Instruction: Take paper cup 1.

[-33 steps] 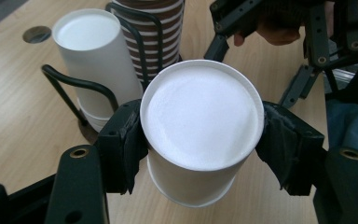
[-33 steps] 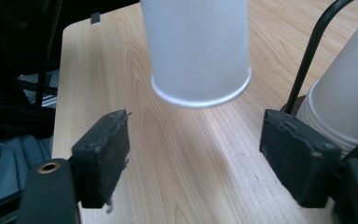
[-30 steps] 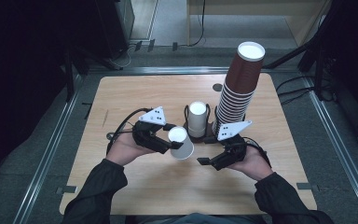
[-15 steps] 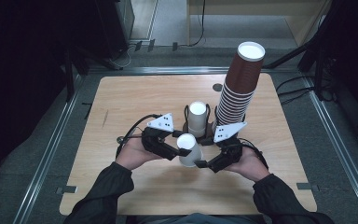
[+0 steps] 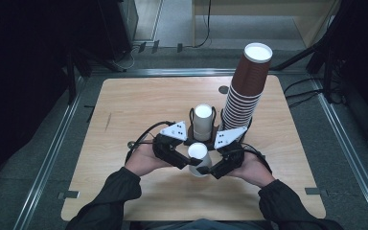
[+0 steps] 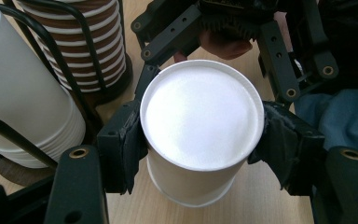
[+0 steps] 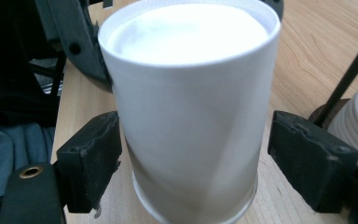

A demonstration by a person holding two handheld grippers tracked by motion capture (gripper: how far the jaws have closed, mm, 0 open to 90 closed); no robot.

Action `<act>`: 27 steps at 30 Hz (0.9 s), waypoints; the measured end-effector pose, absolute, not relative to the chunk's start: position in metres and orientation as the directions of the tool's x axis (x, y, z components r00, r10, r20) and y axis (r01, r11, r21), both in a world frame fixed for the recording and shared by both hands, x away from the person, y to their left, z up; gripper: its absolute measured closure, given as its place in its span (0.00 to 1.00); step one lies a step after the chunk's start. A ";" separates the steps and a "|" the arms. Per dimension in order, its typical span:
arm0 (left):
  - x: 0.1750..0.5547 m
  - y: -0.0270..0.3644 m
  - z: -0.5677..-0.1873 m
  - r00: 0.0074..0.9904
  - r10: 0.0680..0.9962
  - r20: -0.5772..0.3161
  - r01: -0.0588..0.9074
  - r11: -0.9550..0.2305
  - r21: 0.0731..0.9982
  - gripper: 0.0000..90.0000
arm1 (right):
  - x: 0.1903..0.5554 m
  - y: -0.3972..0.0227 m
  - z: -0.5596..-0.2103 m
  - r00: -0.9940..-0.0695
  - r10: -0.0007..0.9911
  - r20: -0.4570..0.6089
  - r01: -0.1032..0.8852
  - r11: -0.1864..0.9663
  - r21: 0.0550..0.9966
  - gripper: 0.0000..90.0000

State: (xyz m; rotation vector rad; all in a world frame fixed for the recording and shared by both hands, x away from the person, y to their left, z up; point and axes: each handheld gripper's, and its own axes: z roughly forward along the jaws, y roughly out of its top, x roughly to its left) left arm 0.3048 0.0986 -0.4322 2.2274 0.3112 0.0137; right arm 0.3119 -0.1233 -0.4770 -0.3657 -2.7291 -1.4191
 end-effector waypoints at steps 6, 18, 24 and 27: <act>0.303 0.097 -0.434 0.970 0.223 -0.096 0.214 -0.603 0.768 0.38 | 0.313 -0.118 -0.479 -0.973 0.174 0.153 0.226 0.564 0.794 0.24; 0.304 0.098 -0.439 0.961 0.247 -0.124 0.250 -0.589 0.768 0.28 | 0.312 -0.117 -0.478 -0.977 0.164 0.139 0.209 0.578 0.789 0.32; 0.306 0.104 -0.438 0.948 0.283 -0.147 0.288 -0.562 0.775 0.12 | 0.315 -0.125 -0.477 -0.972 0.191 0.135 0.222 0.564 0.795 0.32; 0.309 0.112 -0.440 0.939 0.293 -0.183 0.318 -0.528 0.787 0.11 | 0.318 -0.132 -0.476 -0.968 0.207 0.144 0.235 0.532 0.813 0.32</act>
